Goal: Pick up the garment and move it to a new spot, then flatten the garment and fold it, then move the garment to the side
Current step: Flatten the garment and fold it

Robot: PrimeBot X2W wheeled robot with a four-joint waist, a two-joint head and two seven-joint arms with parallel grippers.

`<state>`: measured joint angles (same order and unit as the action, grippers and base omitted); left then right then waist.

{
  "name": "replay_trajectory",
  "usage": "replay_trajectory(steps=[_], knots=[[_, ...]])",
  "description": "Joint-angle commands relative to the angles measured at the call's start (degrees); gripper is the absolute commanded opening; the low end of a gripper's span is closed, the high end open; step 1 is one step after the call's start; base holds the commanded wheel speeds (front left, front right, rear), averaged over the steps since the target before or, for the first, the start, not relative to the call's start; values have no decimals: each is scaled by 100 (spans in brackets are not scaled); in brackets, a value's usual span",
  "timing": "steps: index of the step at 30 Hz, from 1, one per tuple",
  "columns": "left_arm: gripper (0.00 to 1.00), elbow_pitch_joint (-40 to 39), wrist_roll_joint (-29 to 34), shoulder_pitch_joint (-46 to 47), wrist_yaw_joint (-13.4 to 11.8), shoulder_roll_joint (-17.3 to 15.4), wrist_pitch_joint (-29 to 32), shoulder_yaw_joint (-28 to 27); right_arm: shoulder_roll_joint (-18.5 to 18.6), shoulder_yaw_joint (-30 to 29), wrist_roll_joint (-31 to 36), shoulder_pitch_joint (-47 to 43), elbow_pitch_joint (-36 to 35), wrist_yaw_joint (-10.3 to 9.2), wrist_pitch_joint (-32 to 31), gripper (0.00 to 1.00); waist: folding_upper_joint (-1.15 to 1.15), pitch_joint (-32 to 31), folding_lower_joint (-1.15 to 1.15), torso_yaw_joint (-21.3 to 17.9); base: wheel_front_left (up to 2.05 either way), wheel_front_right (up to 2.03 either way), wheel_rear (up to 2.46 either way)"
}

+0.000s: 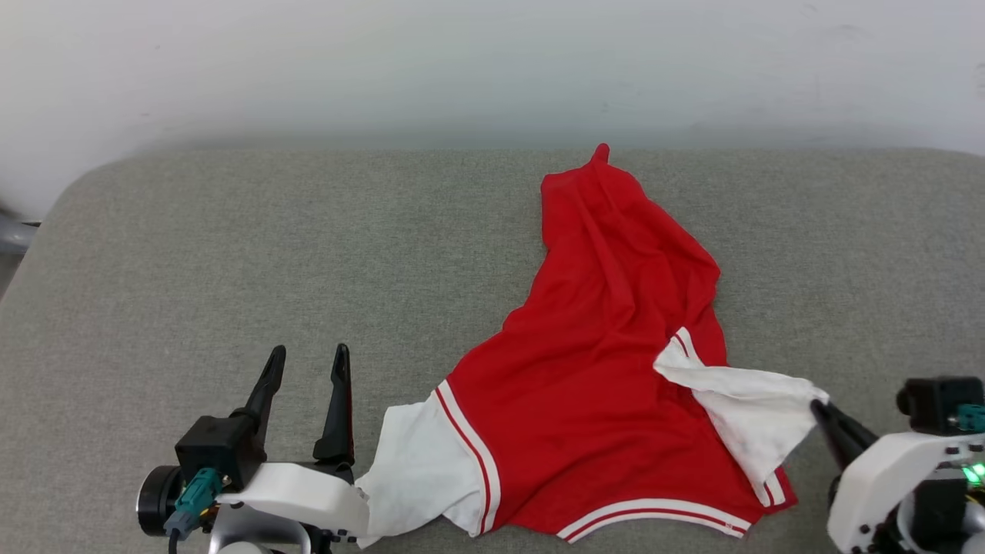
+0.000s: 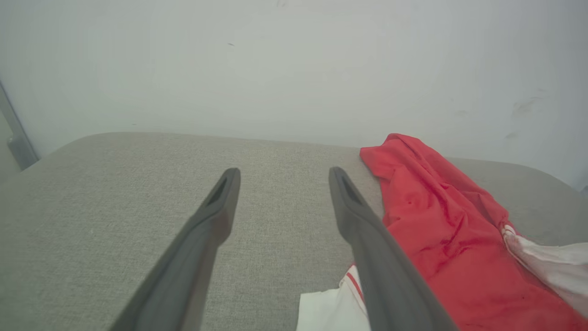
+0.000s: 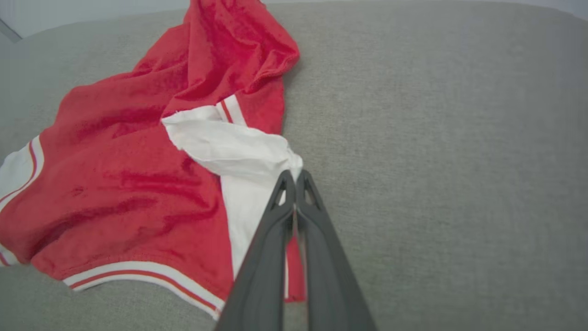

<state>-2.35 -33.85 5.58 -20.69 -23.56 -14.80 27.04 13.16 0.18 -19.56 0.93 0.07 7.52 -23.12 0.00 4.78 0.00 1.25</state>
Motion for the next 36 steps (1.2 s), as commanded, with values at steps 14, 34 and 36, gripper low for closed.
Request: replay_trajectory(steps=[14,34,36], knots=[[100,-48,6,74,-14,-125,80,-25,-393,-2159,18,-83,1425,-6,411,0,0,297,0,-110,0,0,0],[100,134,-472,-73,104,-268,659,-51,-791,-1593,916,-81,528,-6,2369,100,0,21,0,-127,0,0,0],[100,121,-554,-96,107,-337,846,-47,-850,-1421,972,-183,227,-6,2406,100,0,-40,0,-130,0,0,0]])
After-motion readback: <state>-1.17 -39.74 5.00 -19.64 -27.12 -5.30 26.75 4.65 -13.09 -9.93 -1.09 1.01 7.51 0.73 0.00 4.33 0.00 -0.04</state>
